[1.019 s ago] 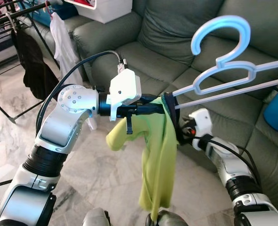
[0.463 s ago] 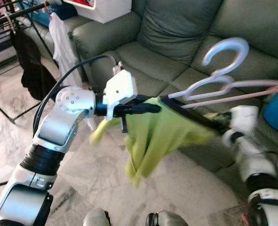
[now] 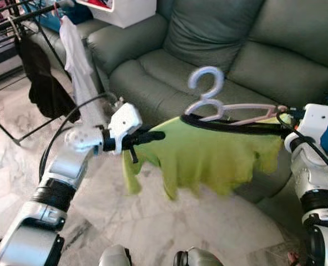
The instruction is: Hang hanger
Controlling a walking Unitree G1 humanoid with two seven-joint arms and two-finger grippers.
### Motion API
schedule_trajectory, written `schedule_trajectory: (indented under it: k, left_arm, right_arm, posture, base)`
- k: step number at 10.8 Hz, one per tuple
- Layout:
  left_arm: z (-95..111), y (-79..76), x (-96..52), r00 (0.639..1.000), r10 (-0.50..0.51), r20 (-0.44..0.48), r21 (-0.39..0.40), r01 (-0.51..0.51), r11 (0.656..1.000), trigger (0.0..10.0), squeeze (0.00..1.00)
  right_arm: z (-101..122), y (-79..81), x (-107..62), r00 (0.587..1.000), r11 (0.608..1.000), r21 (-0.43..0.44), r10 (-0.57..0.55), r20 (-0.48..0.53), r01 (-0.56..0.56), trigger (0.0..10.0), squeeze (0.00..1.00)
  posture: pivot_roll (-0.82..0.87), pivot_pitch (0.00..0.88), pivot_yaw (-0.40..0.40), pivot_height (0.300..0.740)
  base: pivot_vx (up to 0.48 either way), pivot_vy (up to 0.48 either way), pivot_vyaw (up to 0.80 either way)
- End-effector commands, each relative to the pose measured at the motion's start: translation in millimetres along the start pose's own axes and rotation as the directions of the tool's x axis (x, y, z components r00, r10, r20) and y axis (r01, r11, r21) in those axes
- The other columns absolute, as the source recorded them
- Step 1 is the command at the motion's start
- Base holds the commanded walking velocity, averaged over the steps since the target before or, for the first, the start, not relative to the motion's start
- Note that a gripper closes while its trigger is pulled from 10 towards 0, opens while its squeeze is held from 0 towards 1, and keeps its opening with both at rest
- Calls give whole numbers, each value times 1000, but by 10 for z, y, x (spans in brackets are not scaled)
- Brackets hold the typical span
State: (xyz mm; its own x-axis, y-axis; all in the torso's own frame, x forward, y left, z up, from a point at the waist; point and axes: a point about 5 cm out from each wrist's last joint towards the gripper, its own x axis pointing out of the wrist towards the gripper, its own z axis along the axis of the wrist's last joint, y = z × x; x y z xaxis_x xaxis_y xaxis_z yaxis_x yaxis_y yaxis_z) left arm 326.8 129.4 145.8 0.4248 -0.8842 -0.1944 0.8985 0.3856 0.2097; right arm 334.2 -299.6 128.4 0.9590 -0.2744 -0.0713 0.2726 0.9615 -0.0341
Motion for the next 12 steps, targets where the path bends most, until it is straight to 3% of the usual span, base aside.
schedule_trajectory:
  k: [1,3,7,10,12]
  left_arm:
    - [-164,171,-303,987,159,-33,-63,-160,985,0,0]
    - [-258,141,-360,991,131,-7,-163,-130,978,0,0]
    - [-585,-24,-620,995,-8,-97,-277,-19,961,0,0]
    - [-854,-79,-741,965,-19,-261,-231,-43,972,0,0]
    - [-942,-34,-838,948,47,-316,-206,-117,972,0,0]
  right_arm:
    - [160,-303,-24,988,990,12,-143,66,142,0,0]
    - [236,-394,-20,979,984,25,-176,99,175,0,0]
    - [479,-605,8,959,974,13,-225,172,226,0,0]
    - [629,-579,48,957,979,-37,-186,224,199,0,0]
    - [740,-629,55,949,975,-83,-178,261,206,0,0]
  posture:
    - [-104,69,-25,740]
    - [-111,72,-27,740]
    - [-117,77,-25,740]
    - [-124,76,-24,740]
    - [-130,76,-23,740]
  base:
    - [0,0,0]
    - [0,0,0]
    - [0,0,0]
    - [0,0,0]
    - [0,0,0]
